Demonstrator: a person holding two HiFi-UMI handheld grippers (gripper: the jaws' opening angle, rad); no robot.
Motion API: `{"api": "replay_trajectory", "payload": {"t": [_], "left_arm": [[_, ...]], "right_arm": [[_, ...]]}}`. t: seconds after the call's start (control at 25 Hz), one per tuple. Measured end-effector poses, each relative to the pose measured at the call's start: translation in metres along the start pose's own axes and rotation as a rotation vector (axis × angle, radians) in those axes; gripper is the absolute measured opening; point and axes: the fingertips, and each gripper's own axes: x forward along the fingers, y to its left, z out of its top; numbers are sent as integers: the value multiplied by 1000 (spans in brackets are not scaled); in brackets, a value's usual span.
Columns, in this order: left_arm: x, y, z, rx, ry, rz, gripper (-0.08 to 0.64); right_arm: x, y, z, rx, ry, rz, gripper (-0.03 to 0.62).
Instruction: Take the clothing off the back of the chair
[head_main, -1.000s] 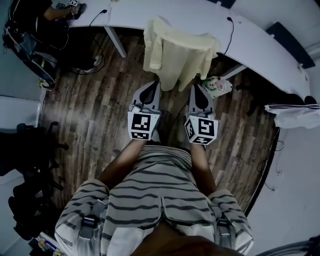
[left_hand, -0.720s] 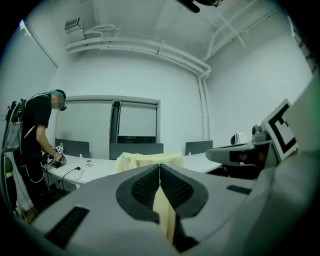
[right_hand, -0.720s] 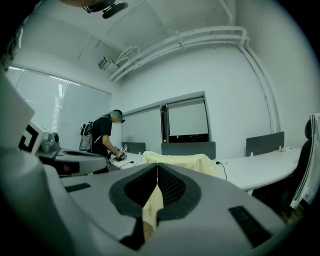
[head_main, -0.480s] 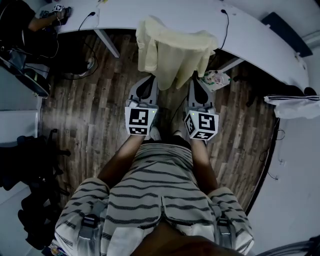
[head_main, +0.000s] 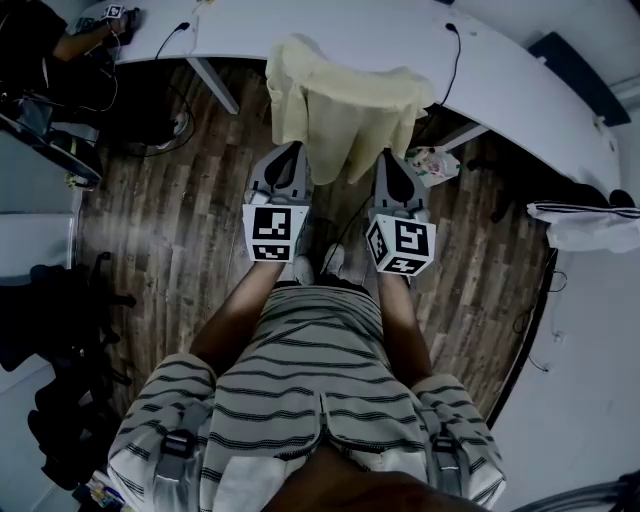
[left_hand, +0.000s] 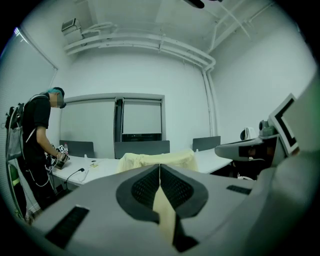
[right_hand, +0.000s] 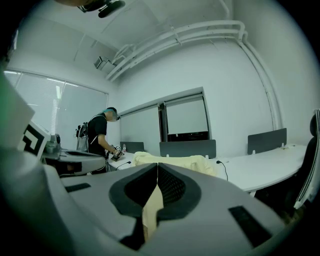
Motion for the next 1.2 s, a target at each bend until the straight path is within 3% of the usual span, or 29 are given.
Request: {"api": "replay_trajectory", "payload": {"t": [0.64,0.8,0.92,1.2], "left_arm": [[49,22,-6,-31,39,13,26],[58,31,-5,-54,36,28,31],[65,34,-7,-85,41,26,115],[83,46,-8,-95,47,40,139]], "right_arm": [[39,-29,-15,13,64,-1,22],[48,-34,-15,26,68,-11,113],[53,-37,-16,38,67,-16,117],[68,-48,-24,58,84,-27,158]]}}
